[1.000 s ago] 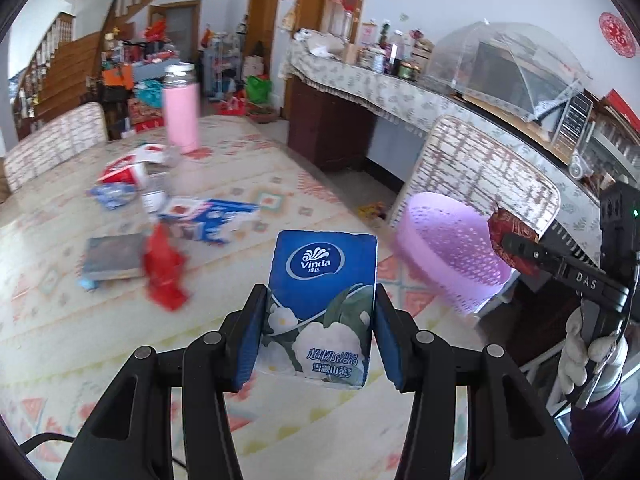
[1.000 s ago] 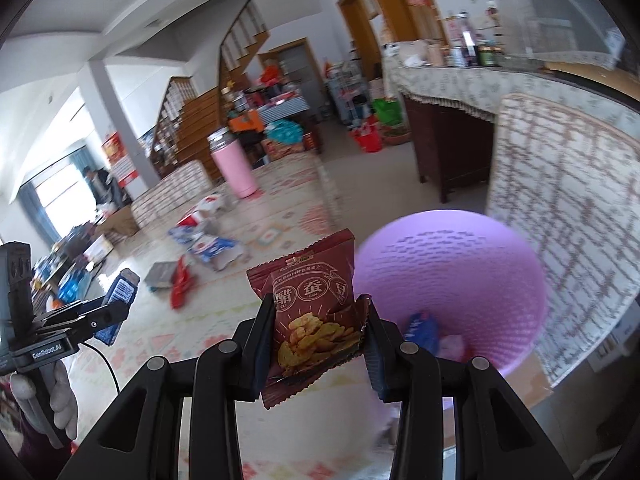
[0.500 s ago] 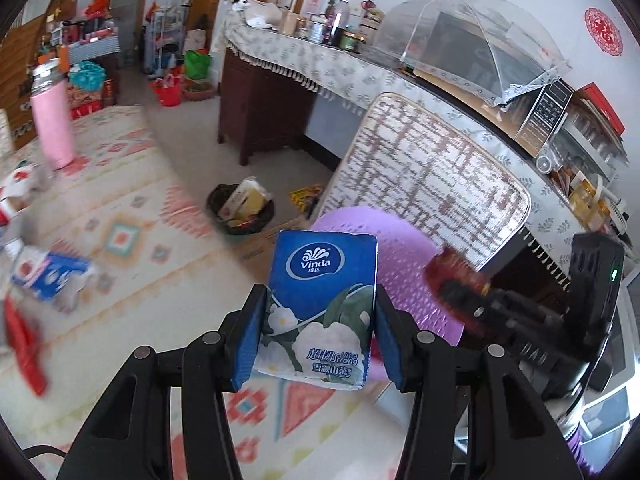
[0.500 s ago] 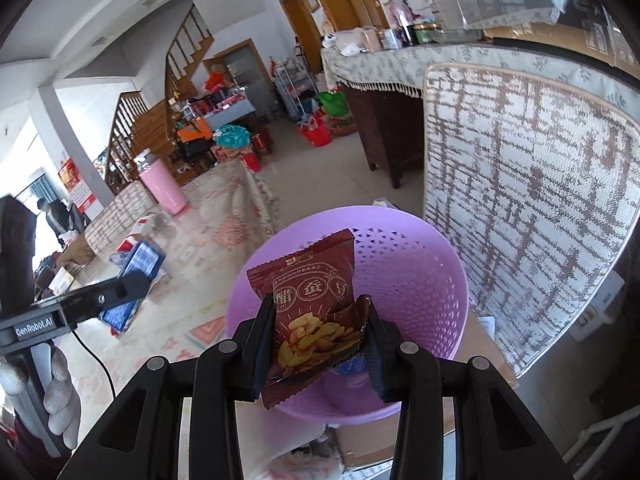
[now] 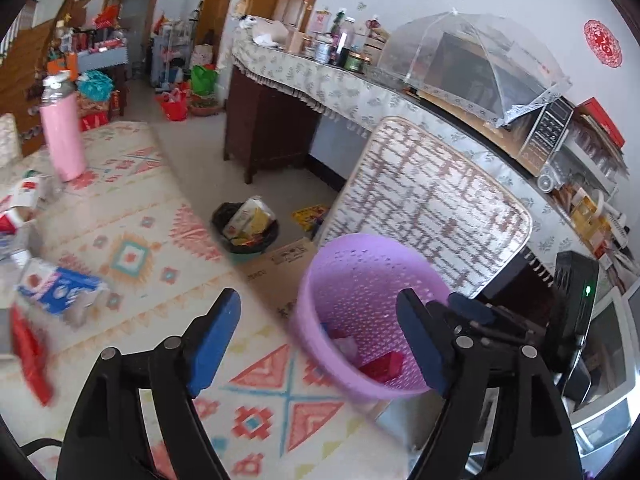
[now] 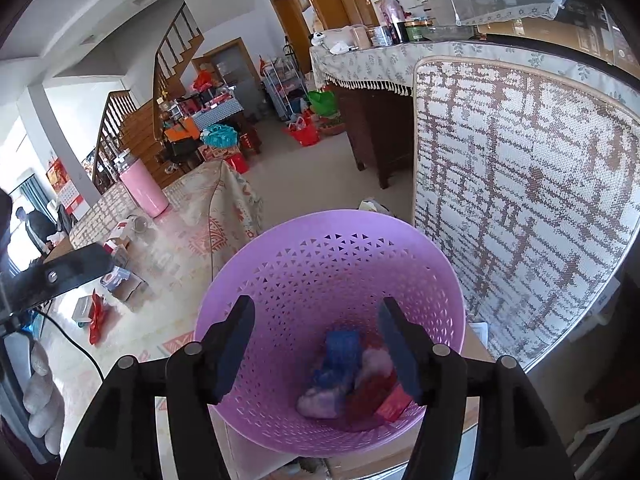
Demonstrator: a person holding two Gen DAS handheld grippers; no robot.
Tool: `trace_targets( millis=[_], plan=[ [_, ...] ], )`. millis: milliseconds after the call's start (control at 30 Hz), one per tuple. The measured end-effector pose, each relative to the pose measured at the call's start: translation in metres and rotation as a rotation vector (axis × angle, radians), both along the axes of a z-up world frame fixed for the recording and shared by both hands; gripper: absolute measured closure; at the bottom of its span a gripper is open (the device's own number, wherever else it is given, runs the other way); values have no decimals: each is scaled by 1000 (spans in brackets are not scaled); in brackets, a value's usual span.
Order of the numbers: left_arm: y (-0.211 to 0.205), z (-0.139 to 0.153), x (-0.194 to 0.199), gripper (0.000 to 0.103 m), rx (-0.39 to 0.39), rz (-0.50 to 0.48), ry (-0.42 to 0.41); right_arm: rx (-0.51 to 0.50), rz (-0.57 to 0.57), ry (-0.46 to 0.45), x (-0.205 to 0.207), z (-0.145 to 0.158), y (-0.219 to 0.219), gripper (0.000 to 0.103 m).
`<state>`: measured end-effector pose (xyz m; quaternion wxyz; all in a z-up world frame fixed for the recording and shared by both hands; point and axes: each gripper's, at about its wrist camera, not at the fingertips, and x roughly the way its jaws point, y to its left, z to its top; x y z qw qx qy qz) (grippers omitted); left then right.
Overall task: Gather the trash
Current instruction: 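Move both open tools back over the table, then reach and grasp the dark JOJO box with the right tool while the left reaches the blue strip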
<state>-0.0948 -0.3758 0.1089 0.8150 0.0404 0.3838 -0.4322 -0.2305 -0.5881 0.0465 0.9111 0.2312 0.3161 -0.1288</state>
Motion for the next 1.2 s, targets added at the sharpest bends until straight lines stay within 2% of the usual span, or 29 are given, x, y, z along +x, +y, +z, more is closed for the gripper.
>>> trace_targets(
  millis=[333, 667, 900, 1200],
  plan=[
    [96, 16, -10, 24, 36, 138, -84, -7, 53, -17, 2, 12, 33, 35],
    [195, 5, 3, 24, 119, 345, -155, -41, 154, -13, 17, 26, 97, 33],
    [276, -7, 29, 24, 139, 516, -140, -66, 252, 5, 40, 32, 154, 32],
    [351, -25, 77, 24, 157, 702, -166, -102, 382, 29, 78, 37, 242, 32]
  ],
)
